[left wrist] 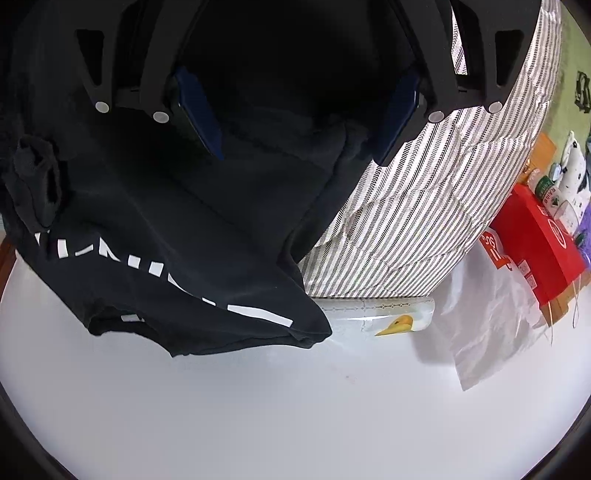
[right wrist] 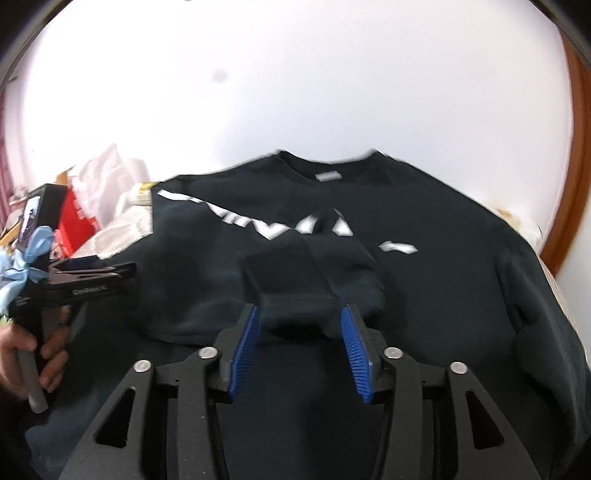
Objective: Fold small clothes
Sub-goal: 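Close the right tool on the ribbed cuff of the folded sleeve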
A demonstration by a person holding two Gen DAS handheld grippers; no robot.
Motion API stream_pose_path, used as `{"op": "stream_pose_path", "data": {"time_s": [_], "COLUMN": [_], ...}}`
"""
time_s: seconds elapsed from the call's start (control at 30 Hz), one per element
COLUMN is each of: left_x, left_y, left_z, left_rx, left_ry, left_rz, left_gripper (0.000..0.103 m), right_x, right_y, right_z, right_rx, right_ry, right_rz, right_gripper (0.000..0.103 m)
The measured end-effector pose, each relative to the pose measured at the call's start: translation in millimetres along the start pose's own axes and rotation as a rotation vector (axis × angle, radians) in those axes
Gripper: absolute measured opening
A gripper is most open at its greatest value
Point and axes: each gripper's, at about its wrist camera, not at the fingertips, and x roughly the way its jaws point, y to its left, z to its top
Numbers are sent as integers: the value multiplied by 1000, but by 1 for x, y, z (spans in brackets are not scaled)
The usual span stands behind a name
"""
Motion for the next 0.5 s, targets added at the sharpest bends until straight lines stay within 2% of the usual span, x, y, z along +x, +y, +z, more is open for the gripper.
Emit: {"op": "stream_pose_path", "data": {"time_s": [0.17, 0.3, 0.43, 0.5], "left_x": [0, 1, 1, 0], "left_y": [12, 17, 11, 9], "left_z": [2, 1, 0, 0], "left_rx": [-59, -86, -63, -53], "left_ry": [-11, -14, -17, -23], "left_rz": [-20, -27, -23, -22], "left_gripper": [81, 81, 81, 81], "right_x": [29, 54, 76, 76], "right_y": [24, 24, 25, 28], "right_z": [21, 17, 7, 6], "right_rx": [-42, -7, -23, -39], "right_ry": [79, 134, 185, 181], "right_rz": [11, -20, -62, -78], "right_gripper": [54, 54, 59, 59]}}
